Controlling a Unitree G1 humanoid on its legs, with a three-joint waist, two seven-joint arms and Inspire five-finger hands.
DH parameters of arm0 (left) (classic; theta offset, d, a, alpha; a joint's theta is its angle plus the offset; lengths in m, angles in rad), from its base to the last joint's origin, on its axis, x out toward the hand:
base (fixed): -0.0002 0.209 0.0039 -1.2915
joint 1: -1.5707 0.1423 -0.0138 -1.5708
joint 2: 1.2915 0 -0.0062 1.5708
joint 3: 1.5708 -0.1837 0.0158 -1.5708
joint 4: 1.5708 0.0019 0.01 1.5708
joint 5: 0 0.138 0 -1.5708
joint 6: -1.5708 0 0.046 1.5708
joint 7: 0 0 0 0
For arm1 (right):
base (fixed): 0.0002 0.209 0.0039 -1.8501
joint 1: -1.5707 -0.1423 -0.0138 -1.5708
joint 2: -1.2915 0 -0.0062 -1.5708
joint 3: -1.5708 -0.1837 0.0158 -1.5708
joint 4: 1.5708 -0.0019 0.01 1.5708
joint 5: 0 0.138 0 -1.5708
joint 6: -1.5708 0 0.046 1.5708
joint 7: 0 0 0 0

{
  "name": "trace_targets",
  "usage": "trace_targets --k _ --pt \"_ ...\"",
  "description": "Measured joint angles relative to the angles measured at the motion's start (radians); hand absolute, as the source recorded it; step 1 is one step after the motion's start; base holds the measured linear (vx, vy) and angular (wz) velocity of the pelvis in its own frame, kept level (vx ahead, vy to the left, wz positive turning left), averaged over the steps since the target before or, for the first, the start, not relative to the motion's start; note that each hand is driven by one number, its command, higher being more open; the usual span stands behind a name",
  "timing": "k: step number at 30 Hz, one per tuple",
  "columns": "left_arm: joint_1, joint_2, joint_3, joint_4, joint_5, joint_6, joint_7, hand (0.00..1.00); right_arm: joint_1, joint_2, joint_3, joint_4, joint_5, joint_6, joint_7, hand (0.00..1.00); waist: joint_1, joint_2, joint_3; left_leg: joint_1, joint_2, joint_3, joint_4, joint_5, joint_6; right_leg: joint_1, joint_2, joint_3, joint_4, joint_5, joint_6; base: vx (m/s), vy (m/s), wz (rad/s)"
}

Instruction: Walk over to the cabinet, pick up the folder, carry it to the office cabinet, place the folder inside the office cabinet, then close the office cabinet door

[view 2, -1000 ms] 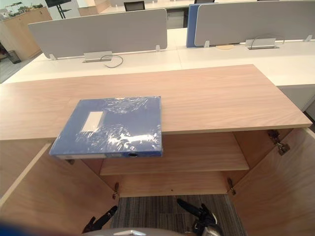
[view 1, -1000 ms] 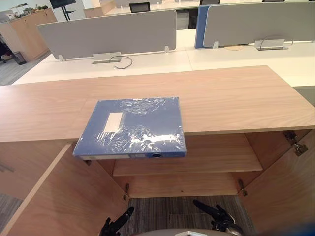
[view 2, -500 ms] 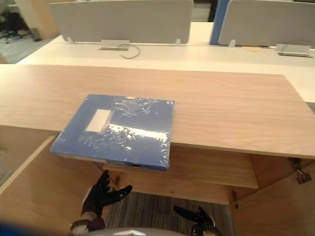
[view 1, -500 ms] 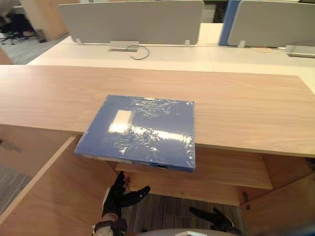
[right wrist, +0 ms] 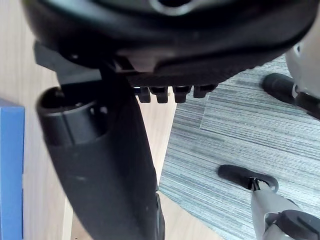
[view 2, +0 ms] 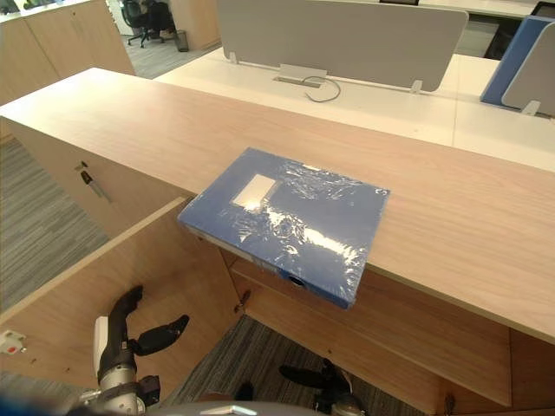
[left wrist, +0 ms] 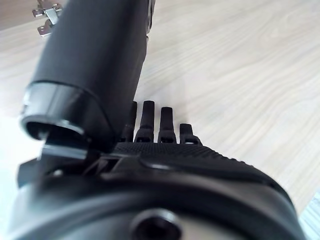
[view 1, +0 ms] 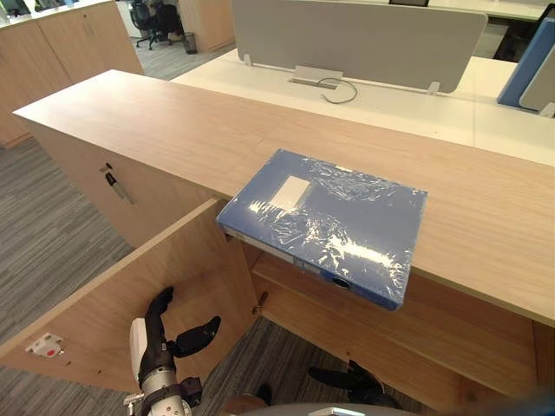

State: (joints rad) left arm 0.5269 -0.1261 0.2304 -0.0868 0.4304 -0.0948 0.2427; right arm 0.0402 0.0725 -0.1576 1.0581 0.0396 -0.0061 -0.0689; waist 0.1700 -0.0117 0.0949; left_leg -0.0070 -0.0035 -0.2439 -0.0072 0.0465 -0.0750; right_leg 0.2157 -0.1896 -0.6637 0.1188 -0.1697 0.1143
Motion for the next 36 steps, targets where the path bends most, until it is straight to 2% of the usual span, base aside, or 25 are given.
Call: trace_targets --k 7,12,17,20,26,36 --pt "0.001 0.004 0.0 -0.206 0.218 0.009 0.101 1.0 -0.003 -0.003 -0.021 0.021 -0.002 -0.007 -0.029 1.0 0.001 -0.005 -0.004 -0.017 -0.026 -0.071 0.022 0.003 -0.002 0.033 -0.004 -0.073 -0.008 -0.002 0.003 -0.02 -0.009 0.32" --pt "0.001 0.017 -0.053 -0.381 0.315 0.007 0.189 1.0 -0.003 -0.016 -0.021 0.038 -0.039 -0.015 -0.032 1.0 0.003 0.004 -0.018 -0.032 -0.031 -0.083 0.034 0.002 -0.002 0.031 0.001 -0.082 -0.014 -0.001 0.005 -0.03 -0.004 0.08" --pt "-0.004 0.122 -0.13 -0.506 0.366 -0.056 0.265 1.0 -0.02 -0.045 -0.021 0.113 -0.039 -0.029 -0.032 1.0 0.003 0.019 -0.055 -0.036 -0.028 -0.089 0.022 0.007 -0.006 0.03 0.021 -0.076 -0.046 0.008 0.006 -0.01 -0.014 0.01" --pt "-0.008 0.19 -0.181 -0.525 0.367 -0.094 0.272 1.0 -0.036 -0.061 -0.018 0.15 -0.039 -0.036 -0.031 1.0 0.003 0.022 -0.058 -0.032 -0.014 -0.078 0.005 0.013 -0.01 0.025 0.042 -0.057 -0.066 0.014 -0.002 -0.01 -0.045 -0.12" --pt "-0.027 0.261 -0.223 -0.525 0.372 -0.137 0.264 1.0 -0.067 -0.101 -0.009 0.223 -0.039 -0.041 -0.029 1.0 -0.005 0.024 -0.06 -0.032 0.013 -0.063 -0.007 0.015 -0.016 0.007 0.067 0.015 -0.073 0.012 -0.018 0.0 -0.049 -0.13" --pt "-0.008 0.383 -0.233 -0.525 0.375 -0.193 0.192 1.0 -0.069 -0.133 0.022 0.254 -0.039 -0.04 -0.027 1.0 -0.006 0.02 -0.055 -0.027 0.038 -0.054 -0.022 0.023 -0.028 -0.004 0.086 0.046 -0.071 0.006 -0.033 -0.03 -0.014 -0.05"
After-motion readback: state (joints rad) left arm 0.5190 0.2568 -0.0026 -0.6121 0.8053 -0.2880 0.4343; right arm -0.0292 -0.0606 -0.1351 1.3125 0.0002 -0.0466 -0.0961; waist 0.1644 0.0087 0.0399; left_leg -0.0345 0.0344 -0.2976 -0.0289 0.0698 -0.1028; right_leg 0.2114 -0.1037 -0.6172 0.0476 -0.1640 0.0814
